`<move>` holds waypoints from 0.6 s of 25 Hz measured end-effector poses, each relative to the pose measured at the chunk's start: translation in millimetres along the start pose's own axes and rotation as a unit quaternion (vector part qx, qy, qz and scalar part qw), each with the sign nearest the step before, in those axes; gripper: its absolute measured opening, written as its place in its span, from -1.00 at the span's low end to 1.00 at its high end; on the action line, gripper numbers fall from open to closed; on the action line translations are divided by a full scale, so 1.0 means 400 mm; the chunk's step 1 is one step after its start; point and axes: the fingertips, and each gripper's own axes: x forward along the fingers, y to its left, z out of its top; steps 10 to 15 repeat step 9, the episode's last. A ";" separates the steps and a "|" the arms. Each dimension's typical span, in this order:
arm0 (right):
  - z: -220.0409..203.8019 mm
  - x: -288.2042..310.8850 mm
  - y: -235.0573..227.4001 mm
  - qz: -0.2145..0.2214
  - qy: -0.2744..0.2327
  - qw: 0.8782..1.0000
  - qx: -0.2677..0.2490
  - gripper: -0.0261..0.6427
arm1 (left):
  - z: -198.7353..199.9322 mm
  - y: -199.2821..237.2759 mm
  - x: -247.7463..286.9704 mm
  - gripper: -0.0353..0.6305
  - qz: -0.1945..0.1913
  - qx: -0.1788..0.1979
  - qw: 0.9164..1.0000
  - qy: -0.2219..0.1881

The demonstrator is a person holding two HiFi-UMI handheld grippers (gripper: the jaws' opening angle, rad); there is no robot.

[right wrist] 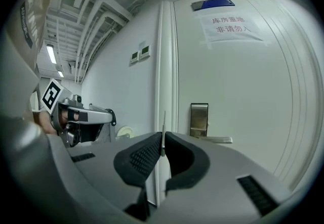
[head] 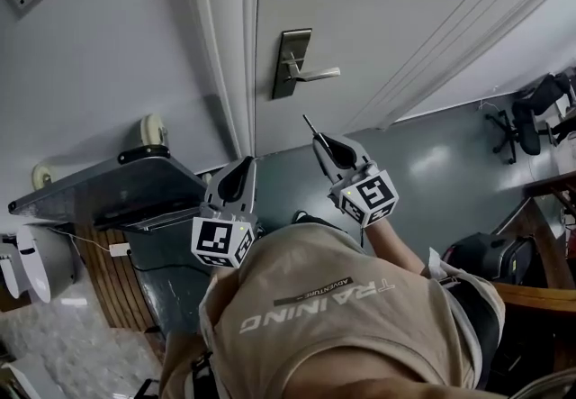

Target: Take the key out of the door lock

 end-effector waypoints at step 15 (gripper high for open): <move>0.012 0.020 -0.008 -0.004 0.009 1.000 -0.007 -0.84 | 0.020 0.003 0.025 -0.88 -0.013 0.002 1.000 0.009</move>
